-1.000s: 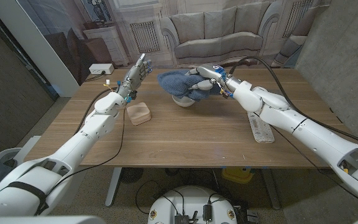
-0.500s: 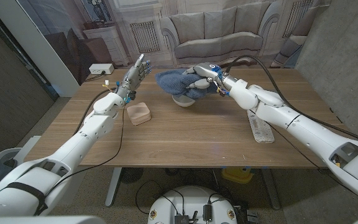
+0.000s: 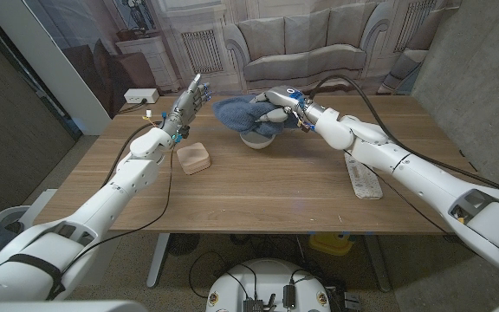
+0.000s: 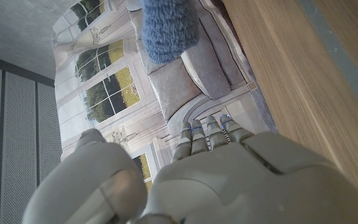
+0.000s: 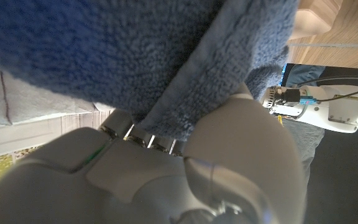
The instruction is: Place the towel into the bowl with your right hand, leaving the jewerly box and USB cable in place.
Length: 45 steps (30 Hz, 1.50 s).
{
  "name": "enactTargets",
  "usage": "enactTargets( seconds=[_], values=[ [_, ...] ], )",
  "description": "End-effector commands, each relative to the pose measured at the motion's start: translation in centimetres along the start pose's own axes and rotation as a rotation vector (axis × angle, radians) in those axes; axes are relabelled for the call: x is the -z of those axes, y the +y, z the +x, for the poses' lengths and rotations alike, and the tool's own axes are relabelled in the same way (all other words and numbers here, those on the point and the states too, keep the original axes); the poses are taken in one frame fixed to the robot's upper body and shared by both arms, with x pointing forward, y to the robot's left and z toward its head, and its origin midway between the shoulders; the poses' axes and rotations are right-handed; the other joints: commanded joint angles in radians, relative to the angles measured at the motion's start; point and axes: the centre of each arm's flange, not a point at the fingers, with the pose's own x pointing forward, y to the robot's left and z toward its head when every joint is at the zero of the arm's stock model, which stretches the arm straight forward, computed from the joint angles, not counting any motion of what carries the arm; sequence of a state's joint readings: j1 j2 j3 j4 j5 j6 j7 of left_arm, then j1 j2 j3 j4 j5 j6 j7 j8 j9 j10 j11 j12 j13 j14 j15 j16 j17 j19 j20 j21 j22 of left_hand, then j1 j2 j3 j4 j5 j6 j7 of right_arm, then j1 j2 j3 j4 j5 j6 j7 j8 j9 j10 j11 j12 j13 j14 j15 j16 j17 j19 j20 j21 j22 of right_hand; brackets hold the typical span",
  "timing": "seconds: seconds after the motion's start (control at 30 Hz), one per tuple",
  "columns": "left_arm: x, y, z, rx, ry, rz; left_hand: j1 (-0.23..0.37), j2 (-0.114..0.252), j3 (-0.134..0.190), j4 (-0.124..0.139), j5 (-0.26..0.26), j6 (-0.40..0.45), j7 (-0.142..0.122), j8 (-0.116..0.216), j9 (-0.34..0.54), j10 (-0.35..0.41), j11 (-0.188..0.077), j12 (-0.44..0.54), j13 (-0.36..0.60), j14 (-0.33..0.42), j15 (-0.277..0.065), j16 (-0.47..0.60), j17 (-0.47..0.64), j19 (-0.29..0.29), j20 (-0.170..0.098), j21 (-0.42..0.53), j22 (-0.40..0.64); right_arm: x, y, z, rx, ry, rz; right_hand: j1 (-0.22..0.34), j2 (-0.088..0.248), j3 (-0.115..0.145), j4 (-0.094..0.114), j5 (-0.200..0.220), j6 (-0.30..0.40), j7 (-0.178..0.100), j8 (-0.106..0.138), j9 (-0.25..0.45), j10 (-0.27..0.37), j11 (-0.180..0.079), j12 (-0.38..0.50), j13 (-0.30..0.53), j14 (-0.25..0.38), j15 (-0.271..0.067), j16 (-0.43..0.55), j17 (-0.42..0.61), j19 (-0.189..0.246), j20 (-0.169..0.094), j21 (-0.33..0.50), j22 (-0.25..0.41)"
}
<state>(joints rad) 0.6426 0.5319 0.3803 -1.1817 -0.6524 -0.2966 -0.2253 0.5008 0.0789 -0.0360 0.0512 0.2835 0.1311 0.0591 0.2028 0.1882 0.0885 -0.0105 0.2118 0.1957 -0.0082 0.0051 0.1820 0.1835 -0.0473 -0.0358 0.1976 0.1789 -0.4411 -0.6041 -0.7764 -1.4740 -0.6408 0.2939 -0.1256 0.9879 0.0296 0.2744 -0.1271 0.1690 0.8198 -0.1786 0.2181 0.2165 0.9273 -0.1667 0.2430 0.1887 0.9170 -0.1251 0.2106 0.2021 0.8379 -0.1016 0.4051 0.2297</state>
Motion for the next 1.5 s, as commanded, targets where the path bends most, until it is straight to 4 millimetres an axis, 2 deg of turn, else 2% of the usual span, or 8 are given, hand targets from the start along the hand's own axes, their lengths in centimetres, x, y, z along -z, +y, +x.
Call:
enactTargets(
  seconds=[0.03, 0.6, 1.5],
  values=[
    [0.0, -0.1, 0.0, -0.003, 0.002, 0.001, 0.003, 0.002, -0.008, 0.004, 0.0, 0.008, -0.001, 0.0, 0.003, 0.005, 0.001, -0.004, 0.0, 0.006, 0.002, 0.008, 0.002, -0.002, 0.005, 0.008, 0.005, 0.4, 0.5, 1.2, -0.014, -0.01, -0.015, 0.112, 0.119, 0.002, 0.002, 0.007, 0.004, 0.001, 0.0, 0.003, 0.002, -0.001, -0.006, 0.004, 0.006, -0.108, -0.001, 0.002, -0.002, -0.112, 0.01, 0.003],
    [0.2, -0.3, 0.6, 0.003, 0.001, -0.003, 0.004, 0.003, -0.01, 0.004, 0.0, 0.008, -0.001, -0.001, 0.003, 0.006, 0.005, -0.004, 0.0, 0.006, 0.003, 0.008, 0.002, -0.002, 0.006, 0.008, 0.005, 1.4, 1.5, 1.4, -0.031, 0.026, -0.02, 0.114, 0.122, 0.003, 0.001, 0.008, 0.008, -0.001, 0.0, 0.004, 0.007, -0.003, -0.006, 0.004, 0.008, -0.11, 0.0, 0.002, -0.003, -0.112, 0.013, 0.003],
    [0.5, -0.2, 0.2, -0.023, 0.004, -0.015, 0.005, 0.004, -0.013, 0.004, -0.001, 0.004, -0.002, -0.002, 0.003, 0.006, 0.004, -0.004, 0.0, 0.006, 0.003, 0.008, 0.002, -0.002, 0.005, 0.008, 0.005, 2.4, 3.4, 1.8, -0.066, 0.056, -0.016, 0.11, 0.119, -0.001, 0.002, 0.007, 0.006, -0.001, -0.003, 0.004, 0.003, -0.005, -0.012, 0.005, 0.004, -0.108, -0.002, 0.002, -0.012, -0.111, 0.015, 0.002]
  ],
)
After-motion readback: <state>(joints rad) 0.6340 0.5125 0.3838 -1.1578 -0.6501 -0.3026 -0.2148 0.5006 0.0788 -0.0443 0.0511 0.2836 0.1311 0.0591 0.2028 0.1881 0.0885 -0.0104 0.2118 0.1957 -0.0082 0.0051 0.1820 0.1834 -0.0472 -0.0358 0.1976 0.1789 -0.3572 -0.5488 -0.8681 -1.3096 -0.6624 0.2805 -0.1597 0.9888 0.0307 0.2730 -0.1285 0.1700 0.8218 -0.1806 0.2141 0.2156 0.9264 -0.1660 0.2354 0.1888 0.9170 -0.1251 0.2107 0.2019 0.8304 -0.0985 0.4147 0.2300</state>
